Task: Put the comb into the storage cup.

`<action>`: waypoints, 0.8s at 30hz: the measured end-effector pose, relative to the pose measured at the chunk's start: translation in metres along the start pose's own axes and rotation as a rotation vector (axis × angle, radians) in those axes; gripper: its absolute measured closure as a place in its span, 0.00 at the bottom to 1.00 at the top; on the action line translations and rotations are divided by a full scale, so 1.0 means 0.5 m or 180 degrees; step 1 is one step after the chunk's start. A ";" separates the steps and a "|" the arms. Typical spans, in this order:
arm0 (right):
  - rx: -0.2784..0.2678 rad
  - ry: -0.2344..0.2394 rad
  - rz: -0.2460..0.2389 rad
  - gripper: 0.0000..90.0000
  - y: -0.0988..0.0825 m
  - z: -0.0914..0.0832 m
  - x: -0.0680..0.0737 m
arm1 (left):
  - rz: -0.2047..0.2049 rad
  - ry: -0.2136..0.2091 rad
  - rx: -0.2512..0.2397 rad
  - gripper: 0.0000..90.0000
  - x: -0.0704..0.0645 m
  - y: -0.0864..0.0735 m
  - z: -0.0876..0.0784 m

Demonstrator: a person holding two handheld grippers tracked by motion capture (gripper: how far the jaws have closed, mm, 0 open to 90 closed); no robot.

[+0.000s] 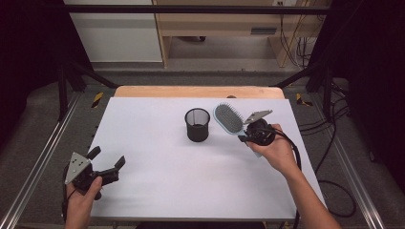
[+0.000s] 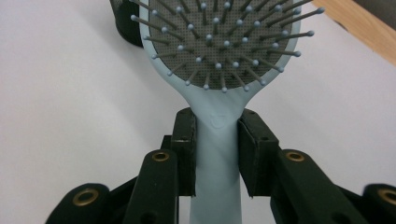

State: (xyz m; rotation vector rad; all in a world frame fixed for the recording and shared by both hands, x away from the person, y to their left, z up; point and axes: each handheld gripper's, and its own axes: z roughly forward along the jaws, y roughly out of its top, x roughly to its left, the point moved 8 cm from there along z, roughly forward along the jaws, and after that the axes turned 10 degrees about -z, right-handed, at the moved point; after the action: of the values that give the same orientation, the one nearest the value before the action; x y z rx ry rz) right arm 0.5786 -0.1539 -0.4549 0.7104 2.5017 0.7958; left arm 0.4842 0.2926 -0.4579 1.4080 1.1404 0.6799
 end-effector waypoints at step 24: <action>-0.0925 -0.0224 0.0346 0.78 0.084 0.016 0.026 | 0.0008 0.0003 -0.0017 0.01 0.000 0.001 -0.002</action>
State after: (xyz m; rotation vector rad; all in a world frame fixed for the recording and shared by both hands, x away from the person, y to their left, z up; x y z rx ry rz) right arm 0.5868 -0.1132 -0.4378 0.7602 2.2363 1.1244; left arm 0.4836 0.2930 -0.4571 1.4050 1.1369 0.6849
